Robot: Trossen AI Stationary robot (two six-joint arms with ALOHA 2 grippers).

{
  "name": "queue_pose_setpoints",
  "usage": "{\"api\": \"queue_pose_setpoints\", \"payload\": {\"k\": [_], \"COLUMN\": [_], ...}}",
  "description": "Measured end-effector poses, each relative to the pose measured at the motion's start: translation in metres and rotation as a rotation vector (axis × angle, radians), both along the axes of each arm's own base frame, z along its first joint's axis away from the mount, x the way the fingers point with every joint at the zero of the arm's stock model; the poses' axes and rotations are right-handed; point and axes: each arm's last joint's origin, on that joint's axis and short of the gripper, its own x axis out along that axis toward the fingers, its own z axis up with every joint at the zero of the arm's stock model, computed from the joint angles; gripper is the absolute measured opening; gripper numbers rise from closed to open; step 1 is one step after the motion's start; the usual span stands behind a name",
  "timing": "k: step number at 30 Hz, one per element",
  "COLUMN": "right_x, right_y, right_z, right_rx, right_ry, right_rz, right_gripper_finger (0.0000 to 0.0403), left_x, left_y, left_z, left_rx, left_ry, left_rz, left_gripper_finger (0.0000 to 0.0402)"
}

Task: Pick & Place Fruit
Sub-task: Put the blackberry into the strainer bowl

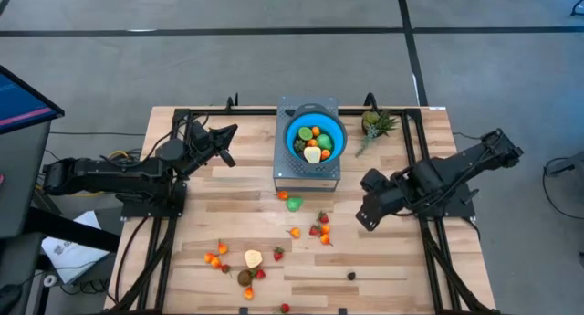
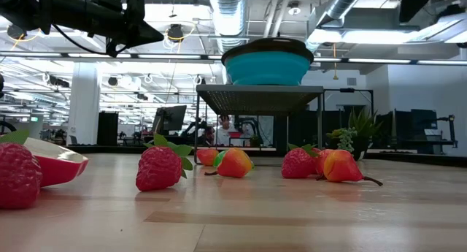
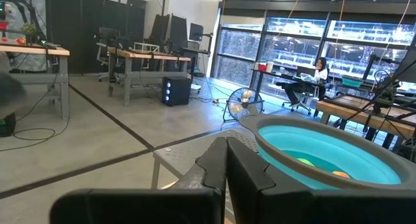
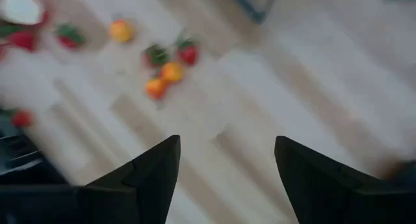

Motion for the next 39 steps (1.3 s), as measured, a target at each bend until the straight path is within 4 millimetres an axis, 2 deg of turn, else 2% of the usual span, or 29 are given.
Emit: {"api": "queue_pose_setpoints", "payload": {"k": [8, 12, 21, 28, 35, 39], "right_x": [0.011, 0.02, 0.028, 0.031, 0.038, 0.039], "right_y": [0.025, 0.044, 0.103, 0.138, 0.151, 0.152], "right_z": [0.008, 0.003, -0.041, -0.079, -0.108, -0.11], "right_rx": [0.263, 0.328, 0.363, 0.338, 0.316, 0.324], "right_ry": [-0.154, -0.199, -0.068, 0.017, 0.066, 0.07], "right_rz": [-0.093, -0.148, -0.285, -0.368, -0.466, -0.499], "right_gripper_finger": [0.0244, 0.0242, 0.0193, 0.0153, 0.0129, 0.0121], "left_x": [0.0, 0.0, 0.0, 0.0, 0.0, 0.0], "left_y": [0.0, 0.0, 0.0, 0.0, 0.0, 0.0], "left_z": [0.0, 0.0, 0.0, 0.0, 0.0, 0.0], "left_rx": [0.0, 0.0, 0.0, 0.0, 0.0, 0.0], "left_ry": [0.0, 0.0, 0.001, 0.0, 0.0, 0.0], "left_rz": [0.0, 0.0, 0.0, 0.0, 0.0, 0.0], "left_gripper_finger": [0.0002, 0.0002, 0.0002, 0.0002, 0.0002, 0.0002]}}
